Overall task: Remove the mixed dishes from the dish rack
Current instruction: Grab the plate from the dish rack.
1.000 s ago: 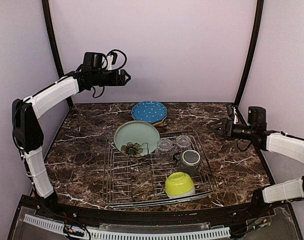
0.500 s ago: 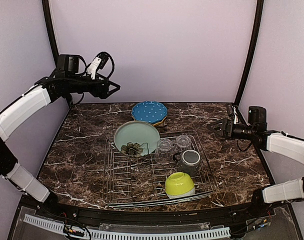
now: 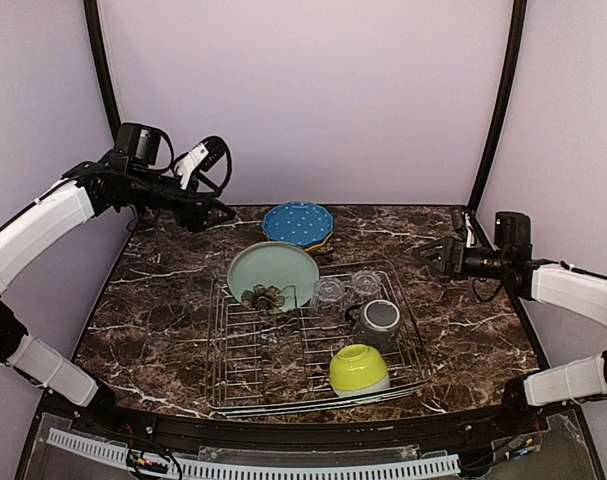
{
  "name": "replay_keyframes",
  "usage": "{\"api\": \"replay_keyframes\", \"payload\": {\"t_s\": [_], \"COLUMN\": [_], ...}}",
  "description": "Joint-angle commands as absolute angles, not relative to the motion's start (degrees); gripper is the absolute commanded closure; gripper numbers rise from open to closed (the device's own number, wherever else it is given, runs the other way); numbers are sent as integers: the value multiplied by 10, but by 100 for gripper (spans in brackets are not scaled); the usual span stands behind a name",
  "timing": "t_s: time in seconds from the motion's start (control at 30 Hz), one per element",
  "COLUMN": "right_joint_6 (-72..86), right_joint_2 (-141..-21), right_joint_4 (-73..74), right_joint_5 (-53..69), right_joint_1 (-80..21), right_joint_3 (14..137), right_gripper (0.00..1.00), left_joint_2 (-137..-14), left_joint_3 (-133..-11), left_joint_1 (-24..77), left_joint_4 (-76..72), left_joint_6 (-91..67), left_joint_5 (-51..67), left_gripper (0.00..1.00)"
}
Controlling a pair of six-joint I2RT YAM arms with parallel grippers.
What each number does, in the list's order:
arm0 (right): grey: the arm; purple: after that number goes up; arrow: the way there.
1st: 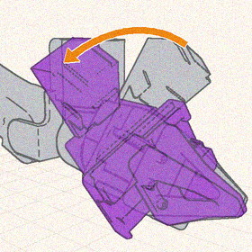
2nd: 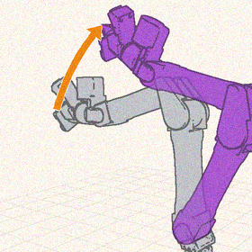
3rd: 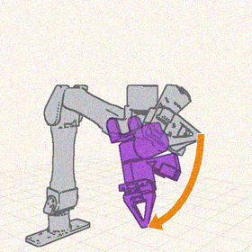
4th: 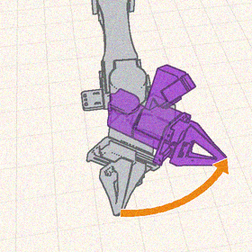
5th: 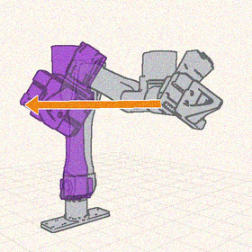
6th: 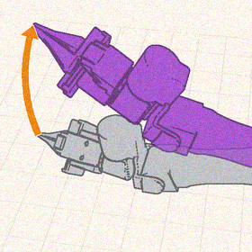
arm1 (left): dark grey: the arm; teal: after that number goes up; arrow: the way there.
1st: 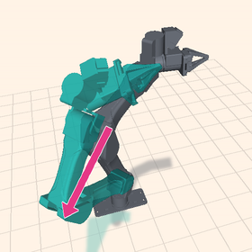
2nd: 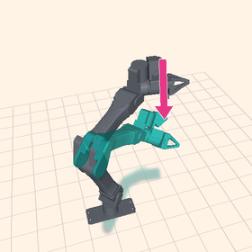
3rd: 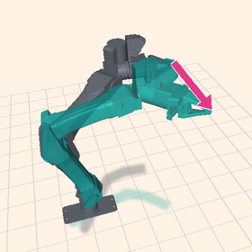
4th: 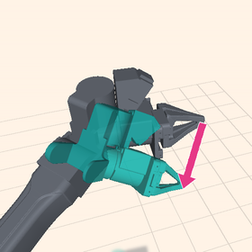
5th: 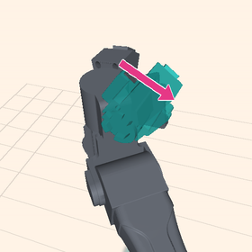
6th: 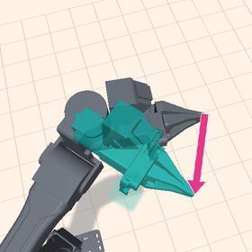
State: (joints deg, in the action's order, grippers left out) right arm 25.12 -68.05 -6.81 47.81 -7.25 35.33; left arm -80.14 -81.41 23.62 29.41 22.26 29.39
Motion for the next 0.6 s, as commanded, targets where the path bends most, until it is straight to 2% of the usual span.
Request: {"api": "replay_keyframes", "payload": {"t_s": [0.0, 0.33, 0.57], "right_joint_6": [243, 248, 249], "right_joint_2": [-690, -702, -705], "right_joint_4": [-82, -91, -92], "right_joint_5": [484, 488, 486], "right_joint_1": [-75, -75, -75], "right_joint_3": [369, 370, 369], "right_gripper": [1, 1, 2], "left_joint_2": [-814, -874, -909], "left_joint_3": [-826, -886, -912], "left_joint_1": [269, 343, 365], "left_joint_4": [356, 438, 455], "left_joint_6": [275, 339, 345], "left_joint_5": [280, 168, 141], "left_gripper": [22, 29, 31]}}
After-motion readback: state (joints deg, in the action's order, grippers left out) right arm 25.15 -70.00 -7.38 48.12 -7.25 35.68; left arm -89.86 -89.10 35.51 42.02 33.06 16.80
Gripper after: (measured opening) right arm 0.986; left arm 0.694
